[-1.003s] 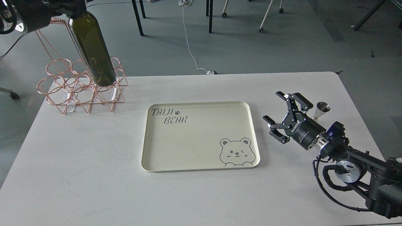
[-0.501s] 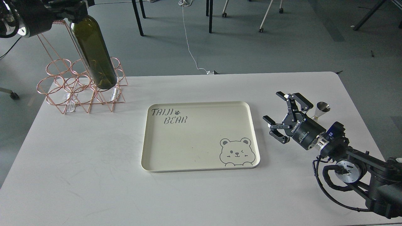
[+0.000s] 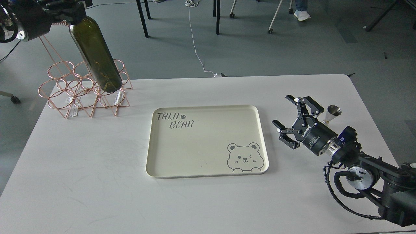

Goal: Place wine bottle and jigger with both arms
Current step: 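Lower the wine bottle into a slot of the copper rack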

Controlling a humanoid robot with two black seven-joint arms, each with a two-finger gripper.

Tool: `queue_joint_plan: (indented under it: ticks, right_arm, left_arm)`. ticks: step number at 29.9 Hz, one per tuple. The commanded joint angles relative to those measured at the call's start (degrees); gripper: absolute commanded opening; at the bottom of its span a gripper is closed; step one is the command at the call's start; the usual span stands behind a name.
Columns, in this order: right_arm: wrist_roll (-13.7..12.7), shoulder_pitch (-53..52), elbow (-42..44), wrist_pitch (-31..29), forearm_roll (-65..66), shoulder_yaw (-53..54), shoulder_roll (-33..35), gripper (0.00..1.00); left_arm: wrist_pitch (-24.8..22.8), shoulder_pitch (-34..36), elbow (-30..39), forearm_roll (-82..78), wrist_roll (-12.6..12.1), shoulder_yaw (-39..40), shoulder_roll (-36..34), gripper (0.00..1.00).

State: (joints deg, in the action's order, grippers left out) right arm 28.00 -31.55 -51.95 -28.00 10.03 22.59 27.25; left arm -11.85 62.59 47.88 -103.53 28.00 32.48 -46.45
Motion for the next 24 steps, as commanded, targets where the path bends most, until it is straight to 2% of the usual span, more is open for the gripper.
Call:
queue_joint_plan:
  ticks: [1, 24]
  right_arm:
    - [0.0, 0.0, 0.0, 0.0, -0.01, 0.0, 0.0, 0.98]
    - [0.0, 0.0, 0.0, 0.0, -0.01, -0.09, 0.0, 0.98]
  left_arm:
    - [-0.01, -0.1, -0.06, -0.18, 0.0, -0.05, -0.4, 0.21]
    - [-0.36, 0.69, -0.06, -0.53, 0.0, -0.84, -0.66, 0.21]
